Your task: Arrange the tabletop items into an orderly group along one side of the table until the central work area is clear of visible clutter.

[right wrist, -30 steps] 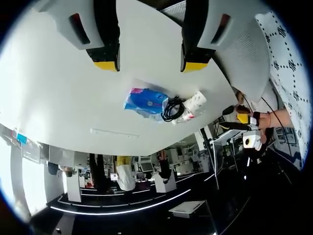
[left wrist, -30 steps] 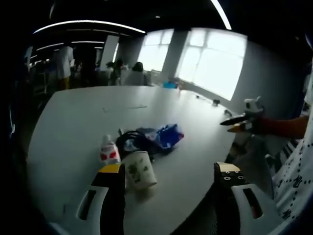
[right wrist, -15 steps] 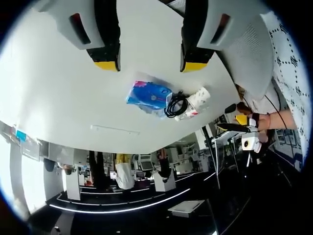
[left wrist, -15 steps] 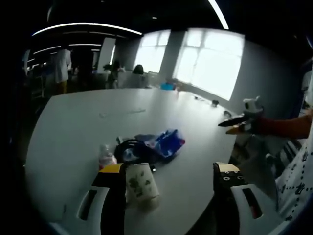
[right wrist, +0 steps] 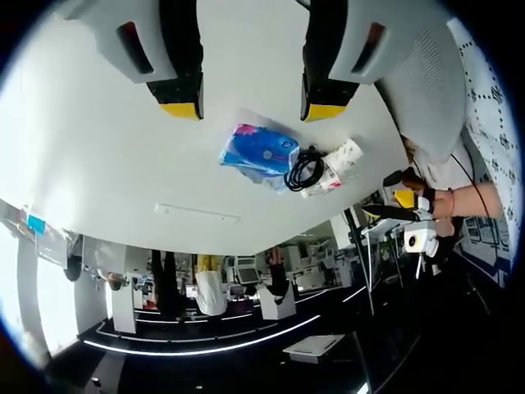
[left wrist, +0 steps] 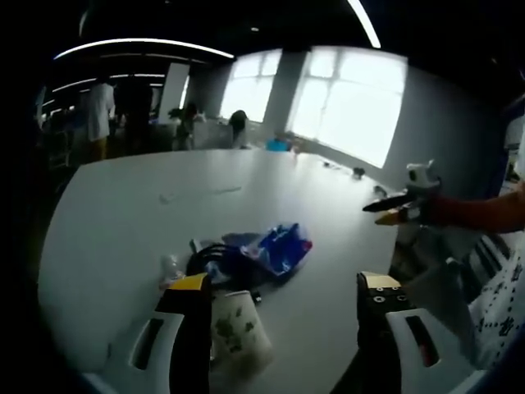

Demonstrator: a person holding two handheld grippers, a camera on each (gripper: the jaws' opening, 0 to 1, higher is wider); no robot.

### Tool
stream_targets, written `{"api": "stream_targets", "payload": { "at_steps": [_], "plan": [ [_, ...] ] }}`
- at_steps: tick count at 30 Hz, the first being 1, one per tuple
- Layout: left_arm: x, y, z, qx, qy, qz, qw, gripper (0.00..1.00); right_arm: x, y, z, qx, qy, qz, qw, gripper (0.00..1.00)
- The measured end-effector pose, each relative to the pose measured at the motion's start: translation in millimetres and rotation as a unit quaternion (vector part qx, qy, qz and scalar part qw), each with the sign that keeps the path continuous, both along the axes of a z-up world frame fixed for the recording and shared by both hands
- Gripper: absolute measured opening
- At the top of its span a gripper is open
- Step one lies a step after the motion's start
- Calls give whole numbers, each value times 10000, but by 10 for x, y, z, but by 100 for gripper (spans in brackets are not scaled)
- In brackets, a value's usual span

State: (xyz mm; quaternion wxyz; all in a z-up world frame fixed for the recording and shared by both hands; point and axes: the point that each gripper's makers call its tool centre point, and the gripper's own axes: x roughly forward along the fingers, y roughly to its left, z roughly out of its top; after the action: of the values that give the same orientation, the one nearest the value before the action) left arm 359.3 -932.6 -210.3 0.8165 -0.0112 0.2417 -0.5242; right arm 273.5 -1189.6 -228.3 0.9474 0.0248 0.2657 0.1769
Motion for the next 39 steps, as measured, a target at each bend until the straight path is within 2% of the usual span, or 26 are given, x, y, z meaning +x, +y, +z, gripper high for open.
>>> {"api": "stream_targets", "payload": {
  "at_steps": [12,23,39],
  "plan": [
    [139,-118,-19,47,-36,-38,10000,68,154,-43,-45,34,-9,-22,10000,45],
    [220,-266,-57,91,-60,-54,9999,68,318,17,-39,112,-44,-45,9999,44],
    [370,-501,-157,211,-97,-49,9997,67,531,-12,-151,150,-16,-34,9999,43]
  ]
}}
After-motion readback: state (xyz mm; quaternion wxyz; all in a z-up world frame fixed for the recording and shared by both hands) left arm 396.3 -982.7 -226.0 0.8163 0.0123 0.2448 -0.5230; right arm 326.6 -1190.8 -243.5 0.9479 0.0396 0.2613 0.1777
